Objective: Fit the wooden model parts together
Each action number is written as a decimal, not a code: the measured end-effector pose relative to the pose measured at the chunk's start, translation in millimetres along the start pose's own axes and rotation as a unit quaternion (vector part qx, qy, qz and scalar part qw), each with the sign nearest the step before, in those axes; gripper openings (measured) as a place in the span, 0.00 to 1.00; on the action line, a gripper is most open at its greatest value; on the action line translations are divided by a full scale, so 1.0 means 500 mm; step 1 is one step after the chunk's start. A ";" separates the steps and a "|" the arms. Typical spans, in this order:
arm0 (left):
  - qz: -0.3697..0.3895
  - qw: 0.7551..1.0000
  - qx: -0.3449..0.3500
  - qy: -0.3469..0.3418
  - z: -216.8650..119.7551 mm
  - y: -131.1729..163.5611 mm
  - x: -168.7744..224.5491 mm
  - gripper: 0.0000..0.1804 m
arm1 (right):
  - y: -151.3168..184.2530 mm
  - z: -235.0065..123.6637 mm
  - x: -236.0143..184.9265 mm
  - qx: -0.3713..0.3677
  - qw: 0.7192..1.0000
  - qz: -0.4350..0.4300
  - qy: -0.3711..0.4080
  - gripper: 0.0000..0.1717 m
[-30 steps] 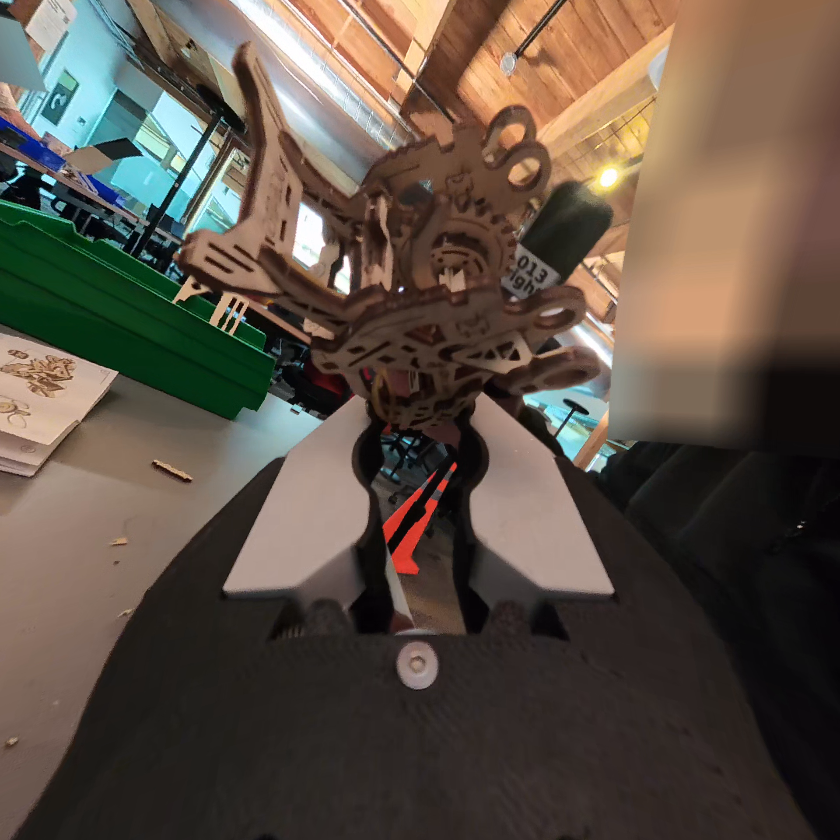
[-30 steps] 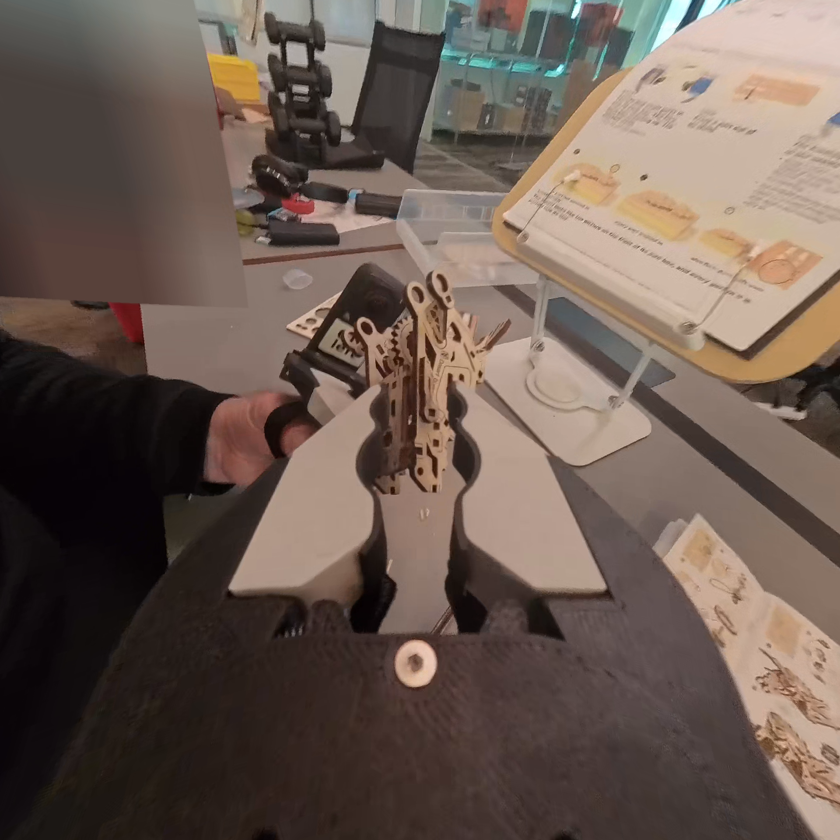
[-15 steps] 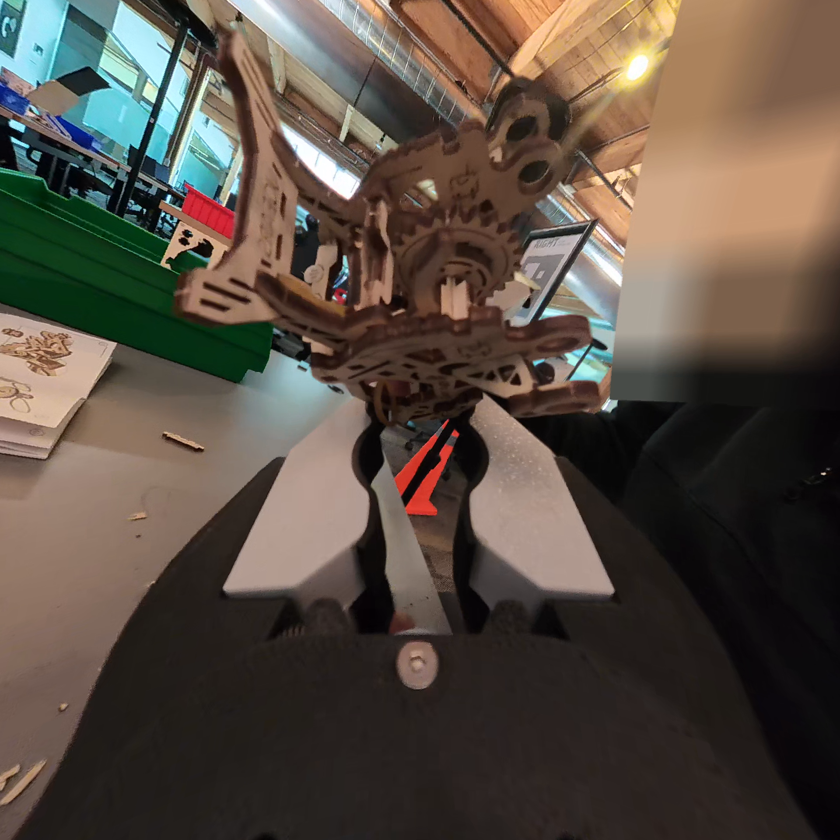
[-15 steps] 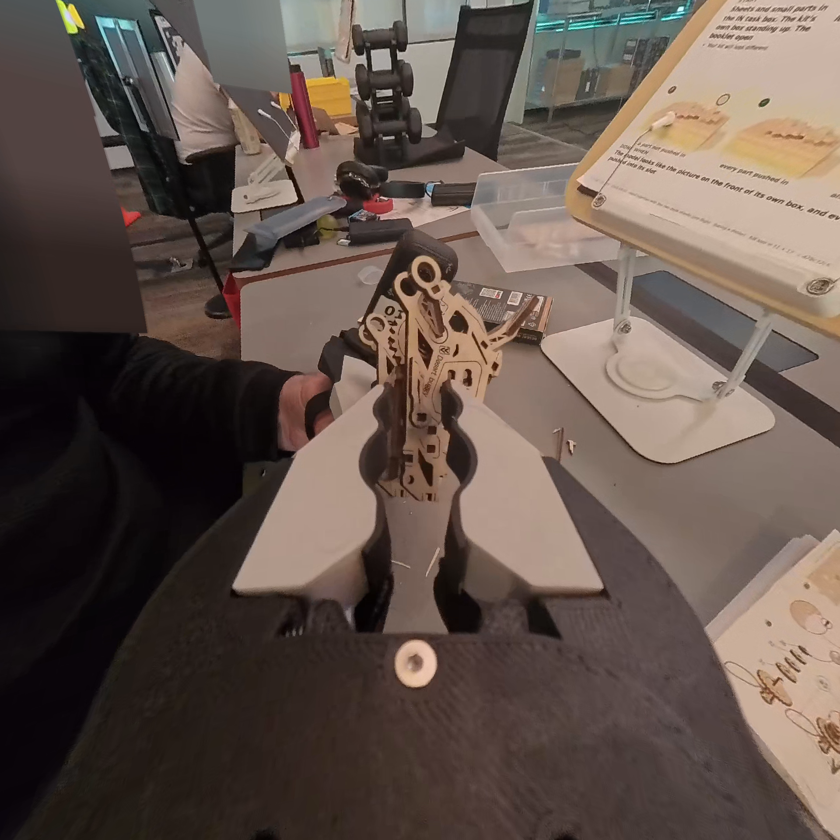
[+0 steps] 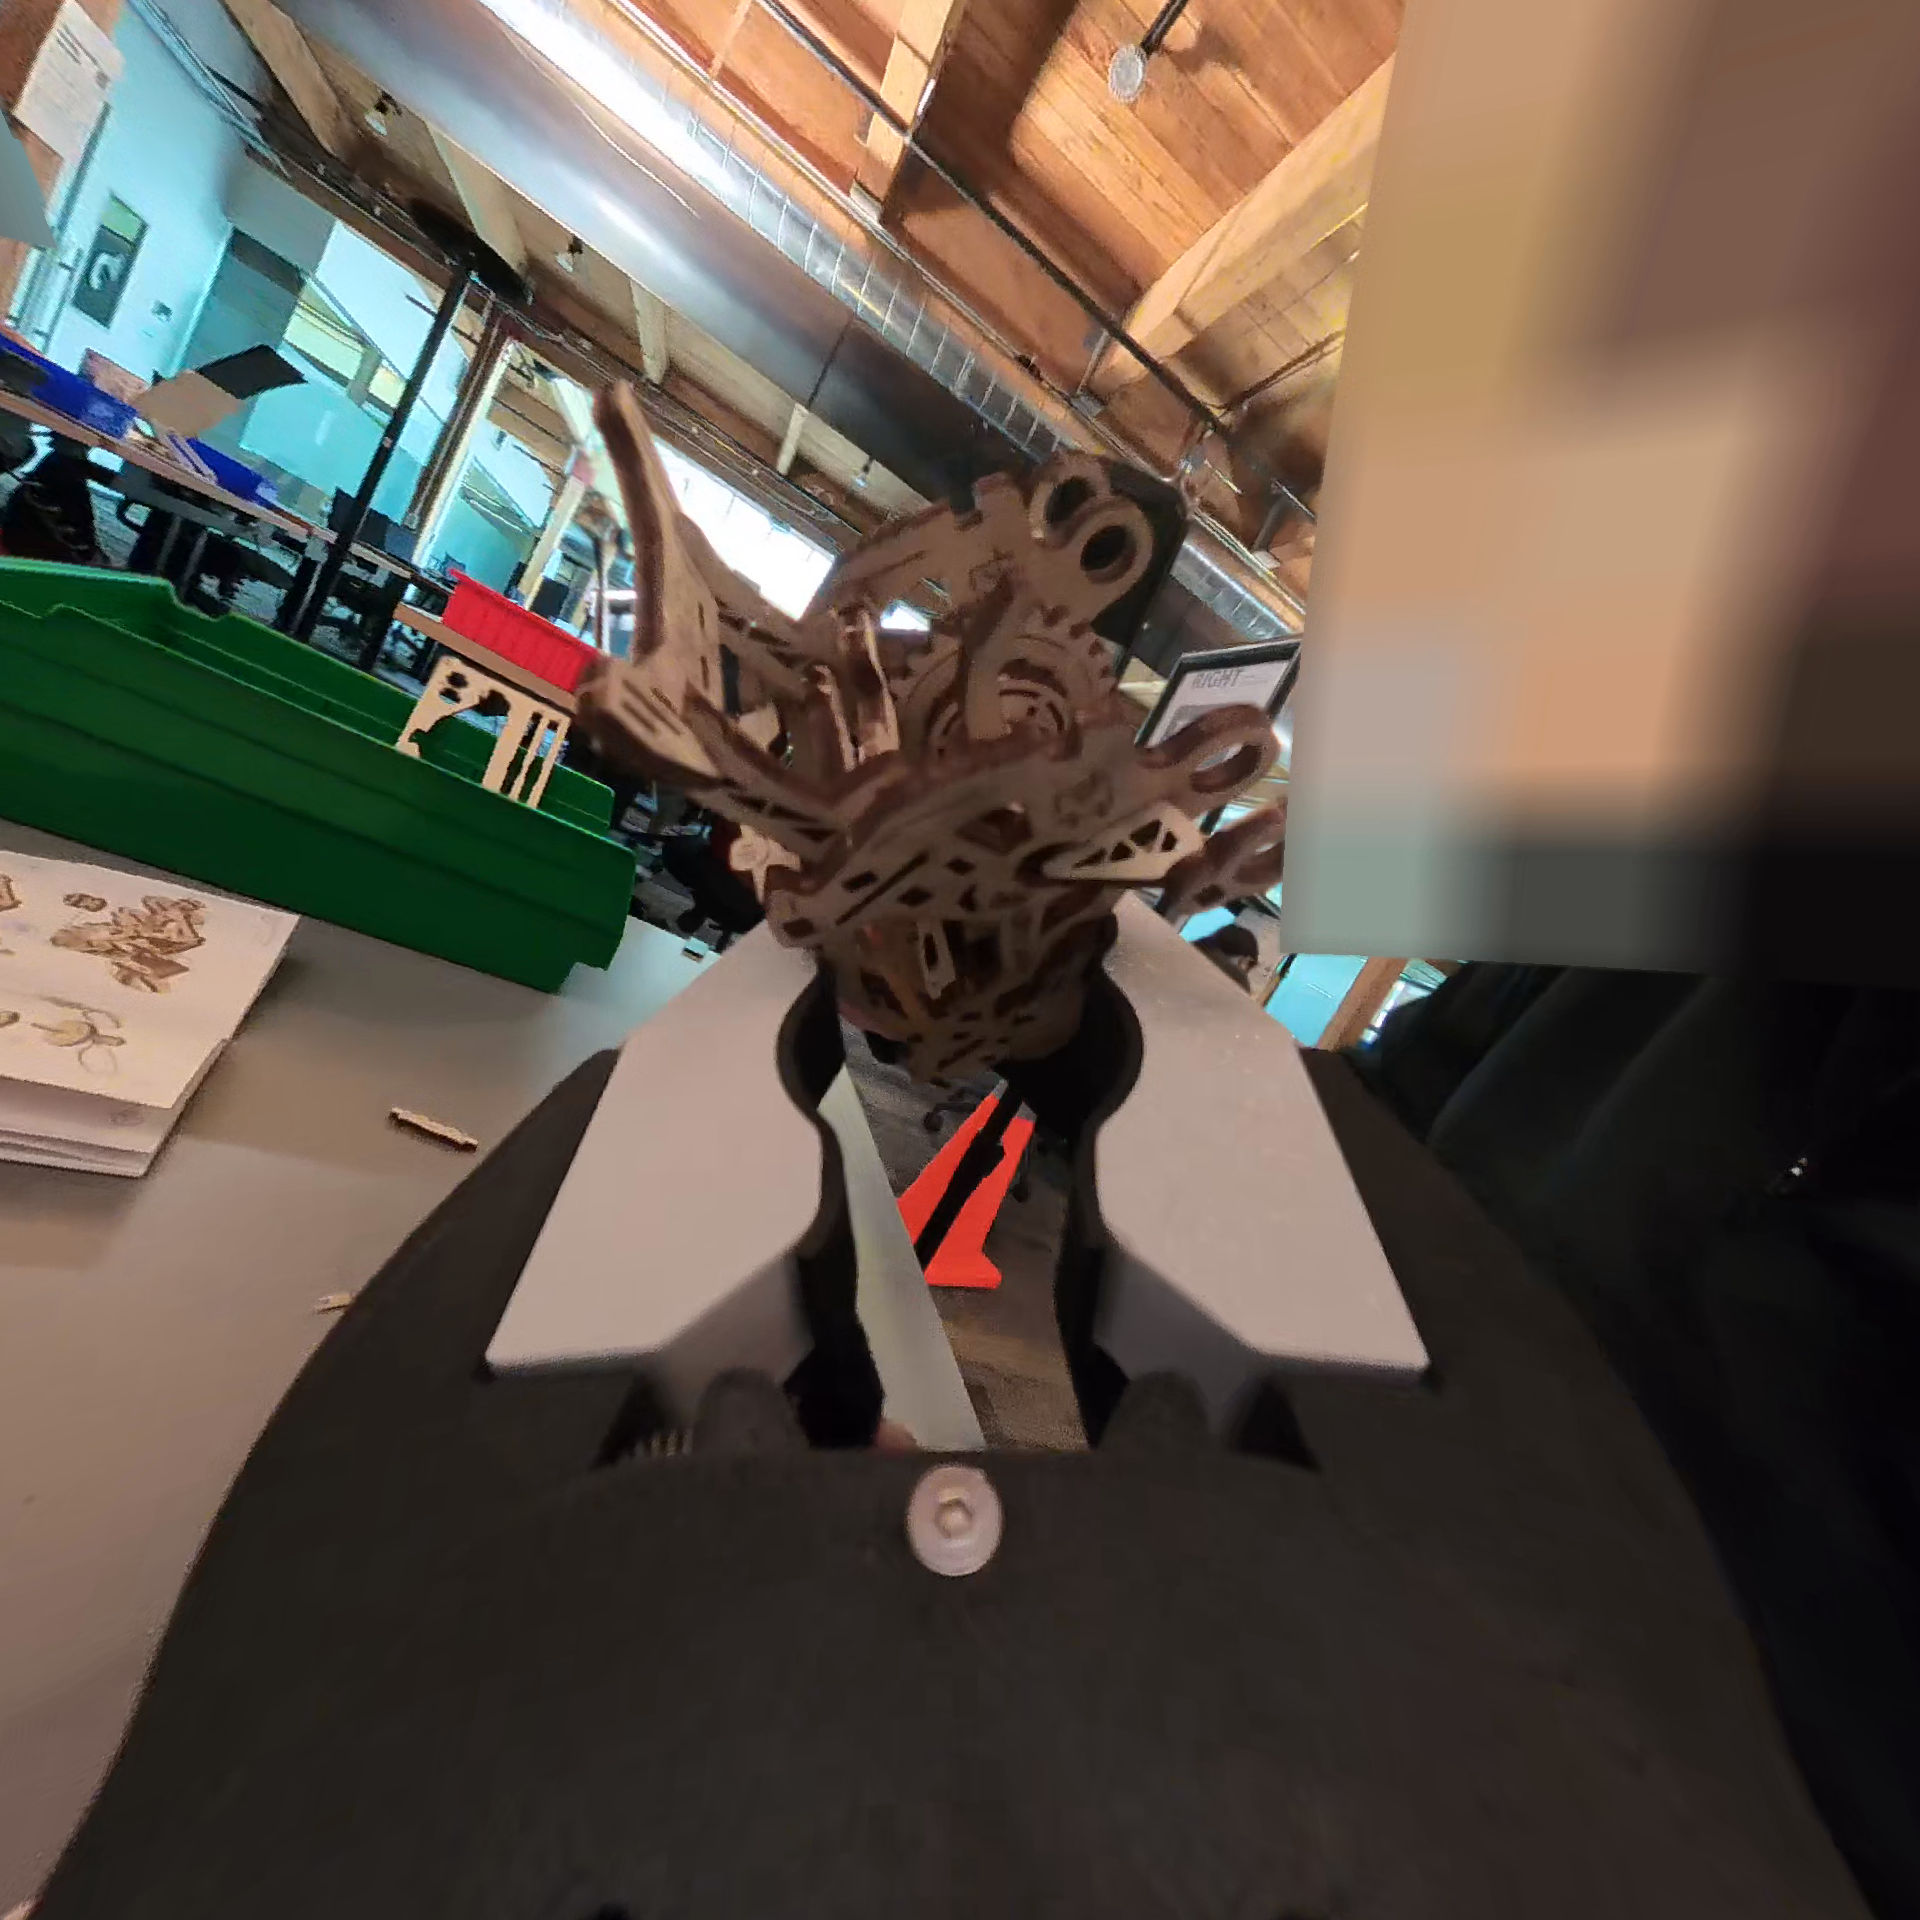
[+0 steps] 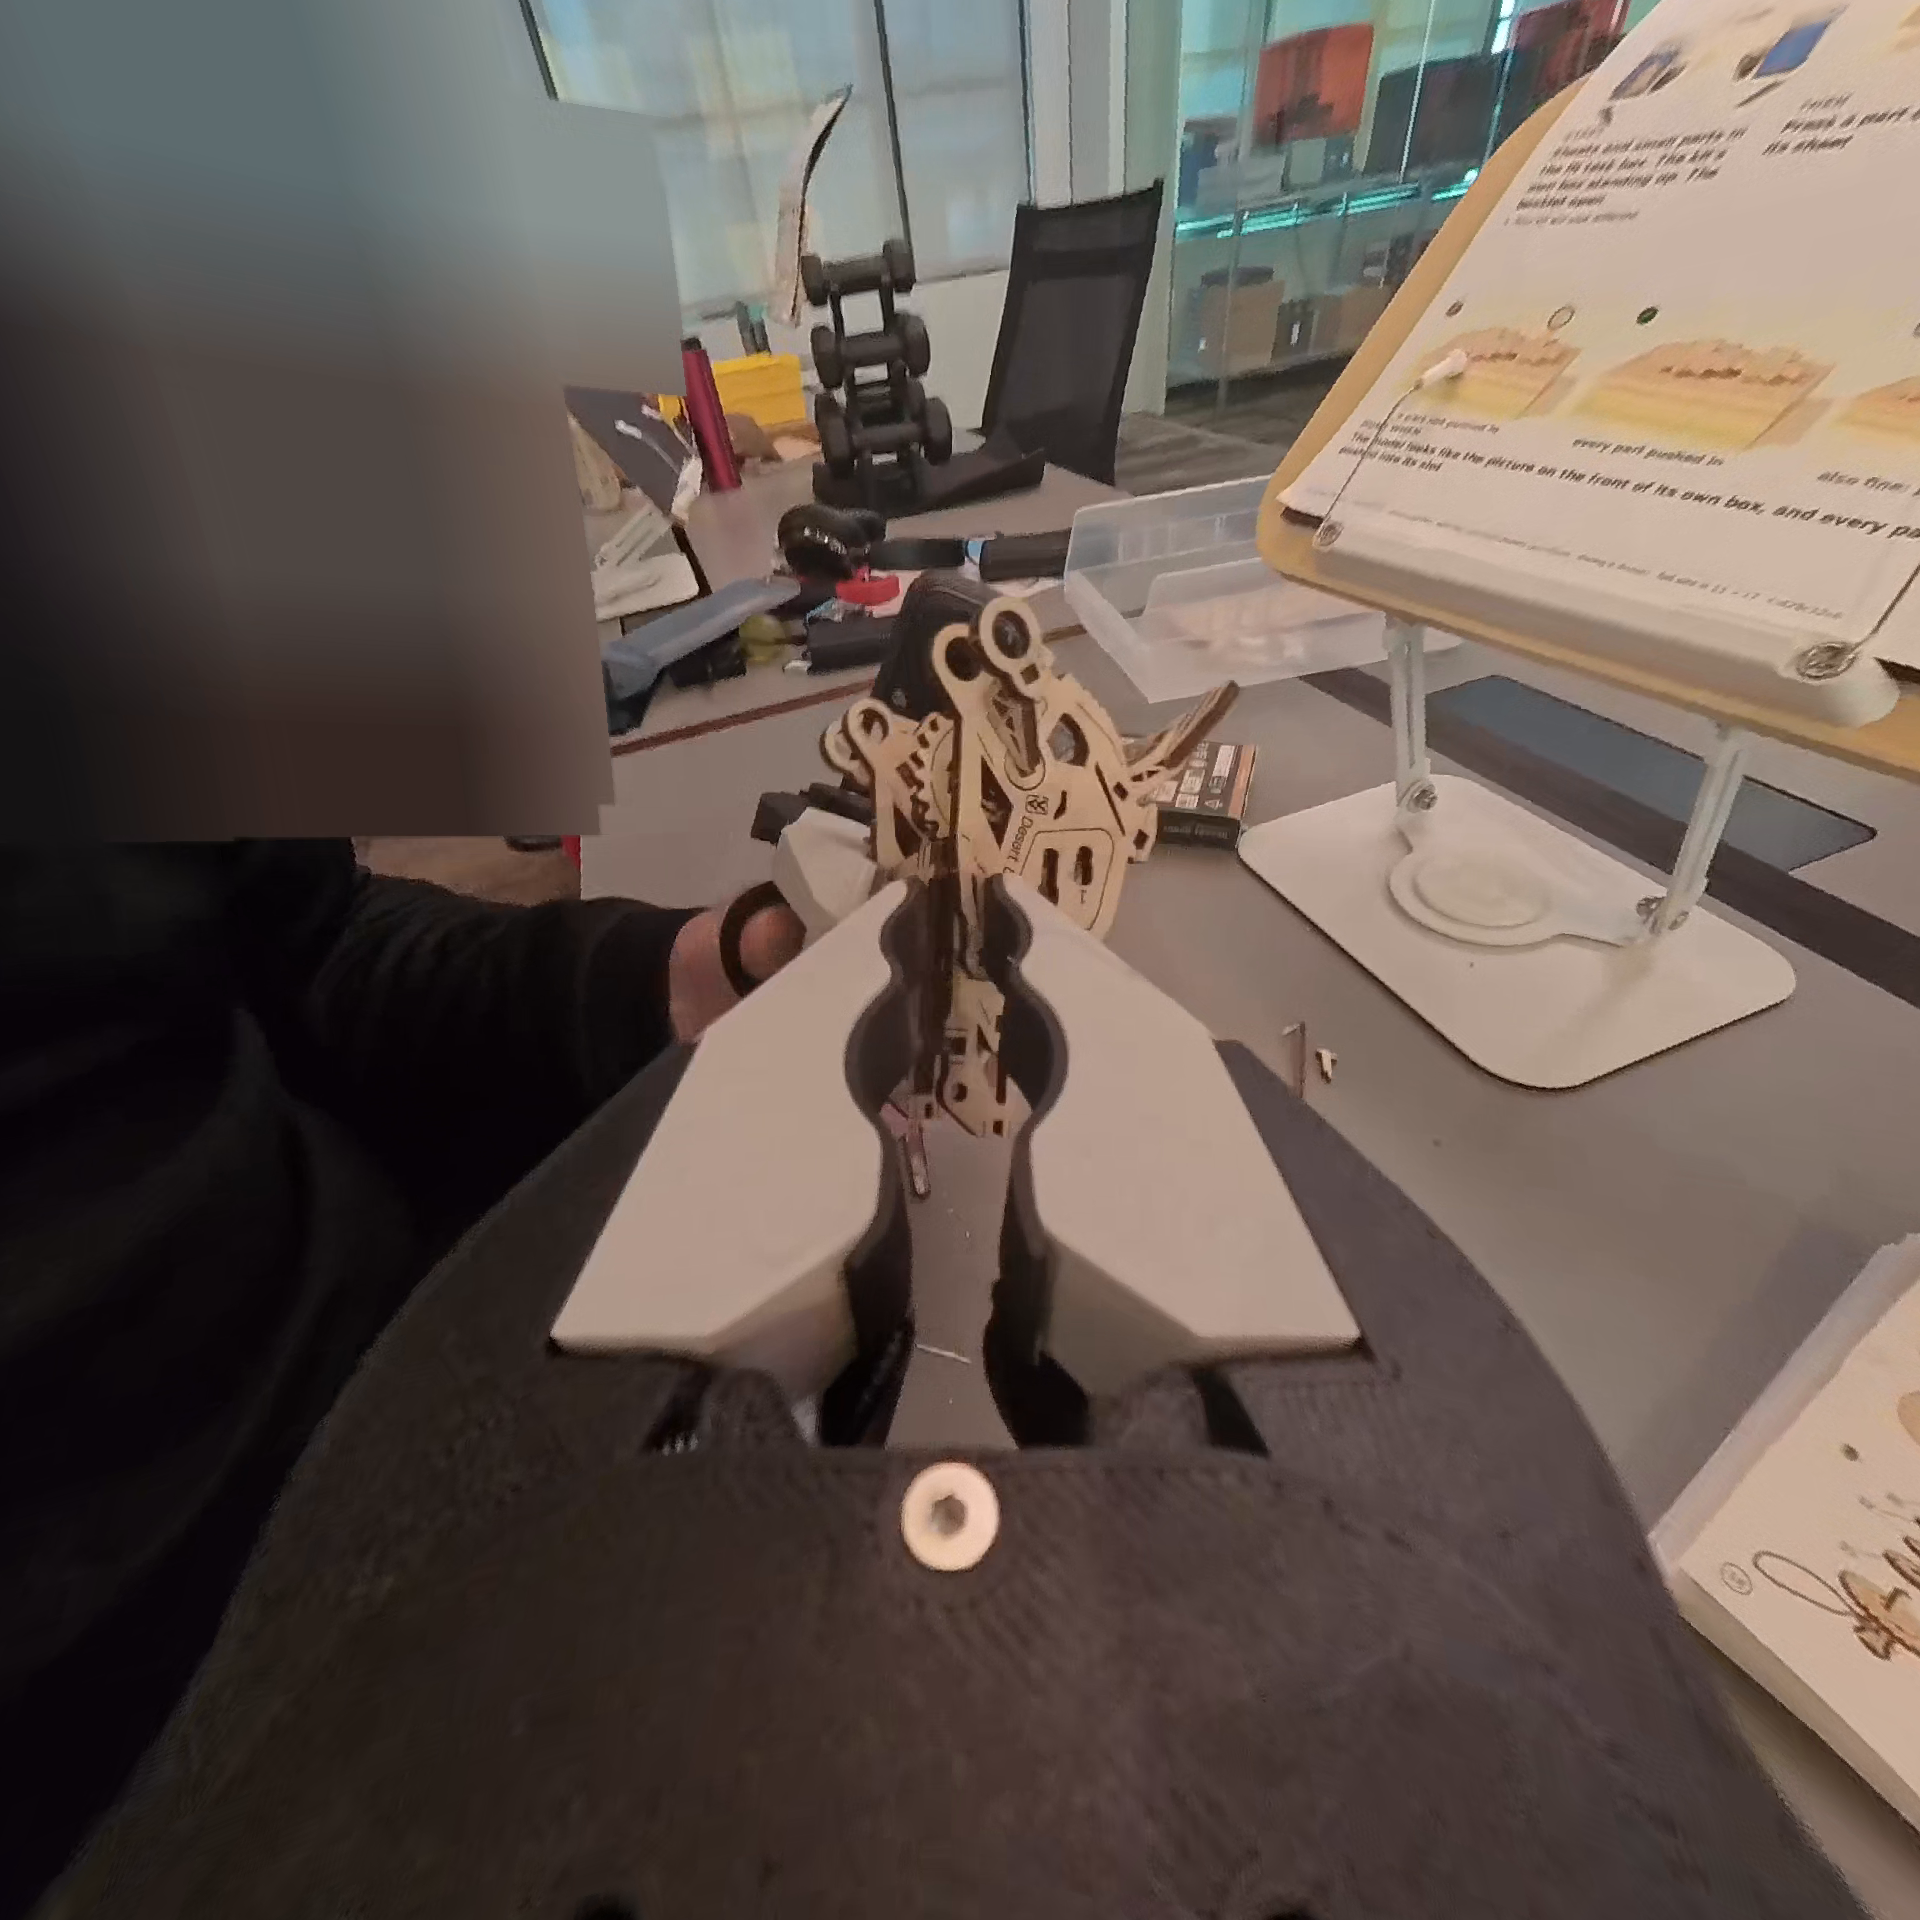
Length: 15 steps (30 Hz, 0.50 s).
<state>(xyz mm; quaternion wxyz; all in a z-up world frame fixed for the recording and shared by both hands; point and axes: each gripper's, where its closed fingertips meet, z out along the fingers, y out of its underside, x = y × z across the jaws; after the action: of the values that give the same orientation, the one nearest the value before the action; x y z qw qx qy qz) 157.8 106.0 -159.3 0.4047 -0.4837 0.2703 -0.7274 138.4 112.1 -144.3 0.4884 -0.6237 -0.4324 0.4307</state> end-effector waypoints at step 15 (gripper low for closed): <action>0.036 0.998 0.013 -0.058 0.004 -0.029 -0.010 0.23 | -0.013 0.003 0.014 0.000 0.997 -0.045 0.067 0.07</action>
<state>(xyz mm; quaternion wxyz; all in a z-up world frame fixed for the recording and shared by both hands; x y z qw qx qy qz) 155.7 117.8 -149.5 0.4518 -0.5095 0.2543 -0.6868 138.1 120.1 -139.1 0.5350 -0.6313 -0.4261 0.3657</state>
